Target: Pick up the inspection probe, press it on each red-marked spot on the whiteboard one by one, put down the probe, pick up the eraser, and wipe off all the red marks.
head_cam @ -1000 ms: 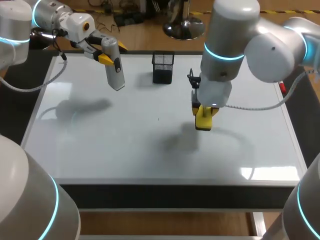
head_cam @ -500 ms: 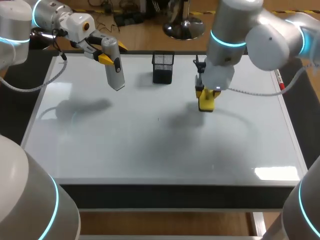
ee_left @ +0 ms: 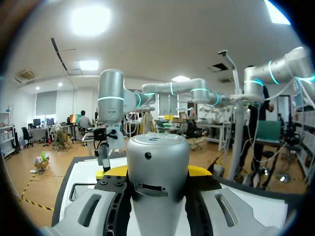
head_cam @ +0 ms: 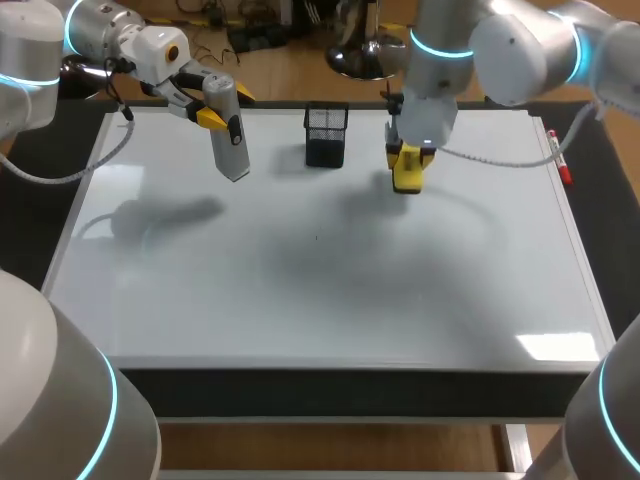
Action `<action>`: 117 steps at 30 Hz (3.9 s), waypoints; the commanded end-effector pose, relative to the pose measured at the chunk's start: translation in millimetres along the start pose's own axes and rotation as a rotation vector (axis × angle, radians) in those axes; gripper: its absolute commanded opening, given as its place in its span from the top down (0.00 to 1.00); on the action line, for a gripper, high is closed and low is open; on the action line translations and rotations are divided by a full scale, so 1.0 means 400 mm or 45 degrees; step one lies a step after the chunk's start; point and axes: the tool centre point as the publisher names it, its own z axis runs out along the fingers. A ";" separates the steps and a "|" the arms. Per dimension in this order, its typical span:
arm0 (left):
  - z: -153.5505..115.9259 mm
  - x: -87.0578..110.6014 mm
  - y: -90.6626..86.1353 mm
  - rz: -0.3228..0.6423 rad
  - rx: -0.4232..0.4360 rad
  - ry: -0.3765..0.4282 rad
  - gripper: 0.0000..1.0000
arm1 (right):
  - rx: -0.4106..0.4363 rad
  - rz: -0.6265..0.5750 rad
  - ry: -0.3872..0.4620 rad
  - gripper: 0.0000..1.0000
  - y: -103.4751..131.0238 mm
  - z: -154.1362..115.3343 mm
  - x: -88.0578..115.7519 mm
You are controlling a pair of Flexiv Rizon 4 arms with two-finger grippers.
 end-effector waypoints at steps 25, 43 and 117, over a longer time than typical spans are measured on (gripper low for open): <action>-0.004 -0.004 -0.001 -0.001 0.003 0.007 1.00 | -0.114 0.016 0.088 1.00 -0.192 0.068 -0.024; -0.004 -0.004 -0.001 -0.001 0.003 0.007 1.00 | -0.098 0.067 0.107 0.73 -0.180 0.087 -0.010; 0.004 -0.019 -0.006 0.006 -0.003 0.018 1.00 | -0.013 1.192 -0.643 0.00 -0.040 -0.302 0.238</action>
